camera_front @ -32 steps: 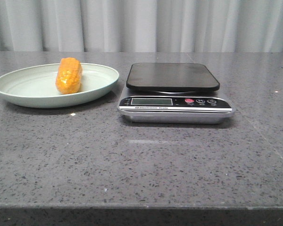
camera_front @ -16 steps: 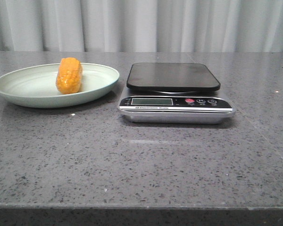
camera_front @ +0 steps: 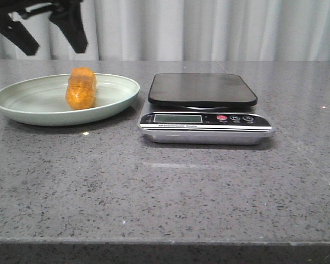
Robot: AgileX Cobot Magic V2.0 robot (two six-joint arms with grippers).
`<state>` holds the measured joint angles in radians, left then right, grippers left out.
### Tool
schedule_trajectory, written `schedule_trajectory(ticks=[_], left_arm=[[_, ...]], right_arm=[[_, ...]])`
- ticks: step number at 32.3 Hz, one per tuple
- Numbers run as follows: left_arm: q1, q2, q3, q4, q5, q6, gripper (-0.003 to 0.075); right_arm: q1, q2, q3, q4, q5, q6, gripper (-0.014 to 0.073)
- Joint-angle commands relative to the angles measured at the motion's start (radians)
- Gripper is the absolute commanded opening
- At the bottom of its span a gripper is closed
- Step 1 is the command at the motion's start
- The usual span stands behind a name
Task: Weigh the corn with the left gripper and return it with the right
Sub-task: 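Lower the left gripper over the corn cob on the plate and close, then lift the corn cob with the left gripper and carry it over the scale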
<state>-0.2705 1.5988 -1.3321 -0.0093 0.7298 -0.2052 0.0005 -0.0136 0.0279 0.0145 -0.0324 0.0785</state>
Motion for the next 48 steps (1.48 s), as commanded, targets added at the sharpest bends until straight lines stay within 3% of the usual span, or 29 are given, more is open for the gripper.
schedule_trajectory(ticks=[1,15,17,24,27,38,48], left_arm=[[-0.021,0.013,-0.072,0.002,0.002,-0.064,0.0580],[-0.062,0.208,-0.206,0.121,0.250,-0.168,0.0561],[-0.062,0.216,-0.206,0.121,0.250,-0.168,0.0519],[-0.062,0.217,-0.235,0.123,0.240,-0.168,0.0232],[-0.066,0.216,-0.277,0.119,0.246,-0.168,0.0172],[-0.222,0.216,-0.486,0.137,0.224,-0.133,0.0169],[-0.332,0.249,-0.503,0.130,0.147,-0.140,0.0174]], right_arm=[[0.000,-0.014,-0.008,0.000,-0.074,-0.008,0.0135],[0.008,-0.014,-0.008,0.000,-0.074,-0.008,0.0135],[0.008,-0.014,-0.008,0.000,-0.074,-0.008,0.0135],[0.008,-0.014,-0.008,0.000,-0.074,-0.008,0.0135],[0.008,-0.014,-0.008,0.000,-0.074,-0.008,0.0135],[0.008,-0.014,-0.008,0.000,-0.074,-0.008,0.0135],[0.008,-0.014,-0.008,0.000,-0.074,-0.008,0.0135]])
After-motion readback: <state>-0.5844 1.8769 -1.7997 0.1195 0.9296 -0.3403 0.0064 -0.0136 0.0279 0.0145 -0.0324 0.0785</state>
